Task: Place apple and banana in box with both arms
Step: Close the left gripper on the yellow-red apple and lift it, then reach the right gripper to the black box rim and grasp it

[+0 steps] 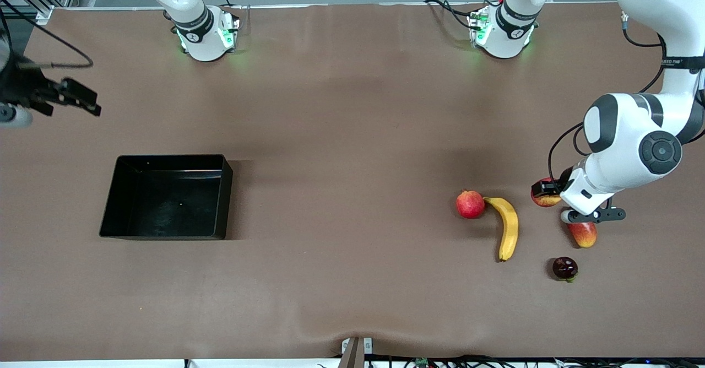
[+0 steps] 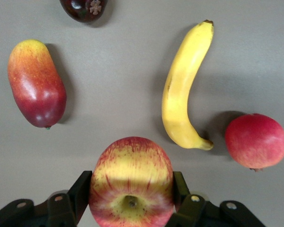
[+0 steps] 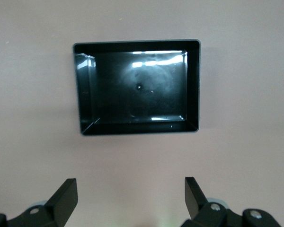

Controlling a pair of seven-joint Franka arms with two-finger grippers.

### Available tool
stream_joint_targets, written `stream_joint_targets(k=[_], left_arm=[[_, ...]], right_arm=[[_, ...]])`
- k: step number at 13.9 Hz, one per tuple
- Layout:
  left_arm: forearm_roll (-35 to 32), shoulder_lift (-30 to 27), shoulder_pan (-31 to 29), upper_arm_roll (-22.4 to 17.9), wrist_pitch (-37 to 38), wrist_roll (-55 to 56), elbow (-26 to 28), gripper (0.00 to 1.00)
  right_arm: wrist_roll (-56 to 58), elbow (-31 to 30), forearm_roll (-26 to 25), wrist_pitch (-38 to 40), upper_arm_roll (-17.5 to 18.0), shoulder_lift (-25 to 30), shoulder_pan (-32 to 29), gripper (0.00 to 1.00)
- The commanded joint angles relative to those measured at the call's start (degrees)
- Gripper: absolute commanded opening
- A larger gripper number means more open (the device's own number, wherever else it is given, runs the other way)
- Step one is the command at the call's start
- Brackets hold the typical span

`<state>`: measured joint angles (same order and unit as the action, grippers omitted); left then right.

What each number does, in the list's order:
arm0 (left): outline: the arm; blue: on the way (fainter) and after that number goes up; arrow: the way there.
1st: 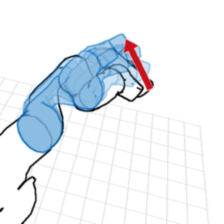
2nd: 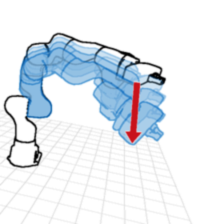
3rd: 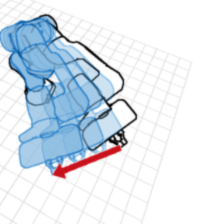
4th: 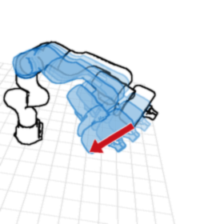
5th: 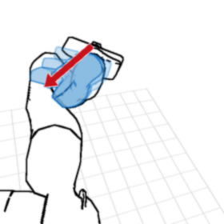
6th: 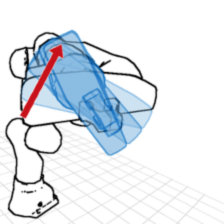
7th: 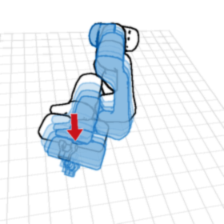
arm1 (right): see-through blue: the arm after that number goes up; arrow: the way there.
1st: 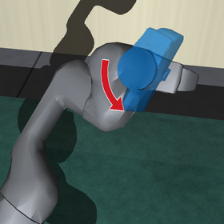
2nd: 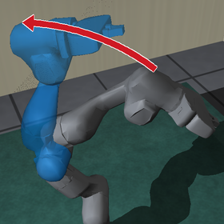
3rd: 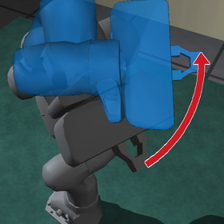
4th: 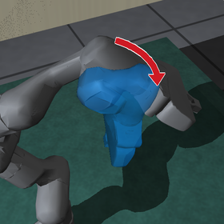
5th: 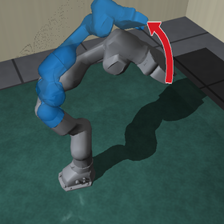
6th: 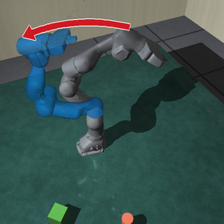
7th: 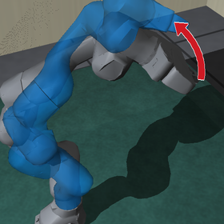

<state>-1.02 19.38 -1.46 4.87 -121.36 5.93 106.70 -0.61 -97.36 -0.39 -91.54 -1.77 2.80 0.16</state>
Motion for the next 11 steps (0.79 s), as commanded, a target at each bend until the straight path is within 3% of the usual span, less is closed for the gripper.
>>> stream_joint_targets(k=[1, 6, 11], left_arm=[[-1.00, -0.66, -0.12, 1.28, 2.70, 0.75, -1.31, 0.00], [-1.00, -0.57, -0.12, 1.89, 3.76, 1.19, -1.67, 0.00], [-0.56, 0.13, 1.11, 3.47, 3.76, 5.49, -2.98, 0.00]], right_arm=[[0.60, -7.56, -1.01, -8.18, 0.37, -0.07, -3.13, 1.00], [1.14, -17.33, -1.01, -21.03, 0.37, -2.18, -5.69, 1.00], [6.40, -18.75, -1.01, -27.10, 0.37, -8.06, -8.59, 1.00]])
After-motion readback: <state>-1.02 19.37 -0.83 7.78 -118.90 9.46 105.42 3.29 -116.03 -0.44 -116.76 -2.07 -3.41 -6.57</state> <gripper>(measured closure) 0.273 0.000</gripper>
